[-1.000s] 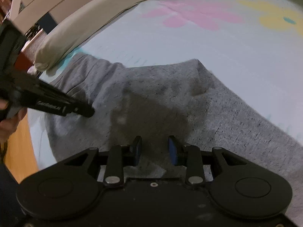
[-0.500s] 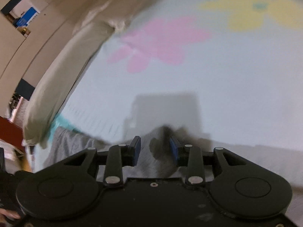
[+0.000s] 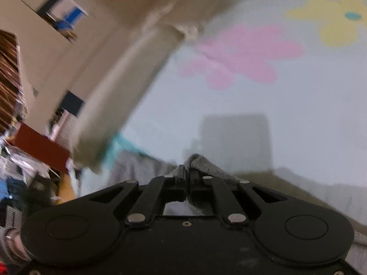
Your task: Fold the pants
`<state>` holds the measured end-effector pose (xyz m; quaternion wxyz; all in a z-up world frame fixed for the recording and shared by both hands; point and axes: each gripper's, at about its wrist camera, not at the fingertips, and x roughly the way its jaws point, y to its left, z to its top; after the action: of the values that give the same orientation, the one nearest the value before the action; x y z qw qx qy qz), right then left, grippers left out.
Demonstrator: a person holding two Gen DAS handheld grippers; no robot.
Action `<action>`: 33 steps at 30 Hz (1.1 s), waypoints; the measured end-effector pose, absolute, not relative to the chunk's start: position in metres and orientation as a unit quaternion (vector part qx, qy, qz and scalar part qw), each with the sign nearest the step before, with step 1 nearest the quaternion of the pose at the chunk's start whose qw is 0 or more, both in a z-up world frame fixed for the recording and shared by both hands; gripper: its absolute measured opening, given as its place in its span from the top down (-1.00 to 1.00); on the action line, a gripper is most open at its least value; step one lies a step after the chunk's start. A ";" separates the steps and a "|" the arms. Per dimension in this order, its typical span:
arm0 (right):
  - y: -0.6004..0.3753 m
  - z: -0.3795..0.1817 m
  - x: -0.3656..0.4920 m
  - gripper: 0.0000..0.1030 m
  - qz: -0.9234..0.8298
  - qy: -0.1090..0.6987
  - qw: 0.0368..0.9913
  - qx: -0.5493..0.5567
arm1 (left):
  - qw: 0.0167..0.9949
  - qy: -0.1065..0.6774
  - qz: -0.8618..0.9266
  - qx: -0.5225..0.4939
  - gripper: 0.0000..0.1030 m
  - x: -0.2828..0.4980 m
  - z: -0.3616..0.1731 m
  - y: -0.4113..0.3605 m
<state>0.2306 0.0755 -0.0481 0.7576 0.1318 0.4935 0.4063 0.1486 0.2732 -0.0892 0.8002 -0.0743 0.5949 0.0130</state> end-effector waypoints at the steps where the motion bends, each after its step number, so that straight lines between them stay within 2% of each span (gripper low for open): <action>1: 0.076 -0.050 0.231 0.91 0.392 0.499 0.763 0.122 | 0.800 0.595 0.014 -0.072 0.69 0.149 -0.089 0.271; 8: 0.106 -0.066 0.243 0.93 0.329 0.489 0.804 0.071 | 0.804 0.591 0.017 -0.056 0.69 0.142 -0.086 0.255; 14: 0.123 -0.106 0.253 0.94 0.301 0.504 0.810 0.003 | 0.805 0.592 0.016 -0.034 0.69 0.124 -0.082 0.240; 17: 0.118 -0.103 0.266 0.90 0.292 0.517 0.804 0.028 | 0.803 0.595 0.008 -0.032 0.69 0.116 -0.082 0.238; 18: 0.108 -0.095 0.269 0.69 0.281 0.509 0.812 0.051 | 0.801 0.598 0.004 -0.038 0.70 0.114 -0.079 0.240; 21: 0.076 -0.071 0.269 0.67 0.265 0.472 0.835 0.096 | 0.801 0.592 0.006 -0.085 0.69 0.112 -0.067 0.253; 25: 0.047 -0.063 0.255 0.67 0.275 0.471 0.833 0.092 | 0.823 0.556 0.041 -0.110 0.70 0.109 -0.064 0.264; 29: 0.041 -0.074 0.230 0.67 0.287 0.489 0.822 0.057 | 0.854 0.512 0.063 -0.069 0.70 0.116 -0.064 0.265; 30: 0.042 -0.077 0.223 0.67 0.295 0.490 0.819 0.046 | 0.860 0.503 0.070 -0.045 0.63 0.118 -0.065 0.265; 33: 0.047 -0.091 0.213 0.68 0.294 0.509 0.809 0.011 | 0.830 0.544 0.122 -0.025 0.56 0.126 -0.080 0.282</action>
<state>0.2133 0.0465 -0.0914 0.8092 0.0107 0.5087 0.2938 0.1258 0.2821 -0.0797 0.8296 -0.0245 0.5443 0.1220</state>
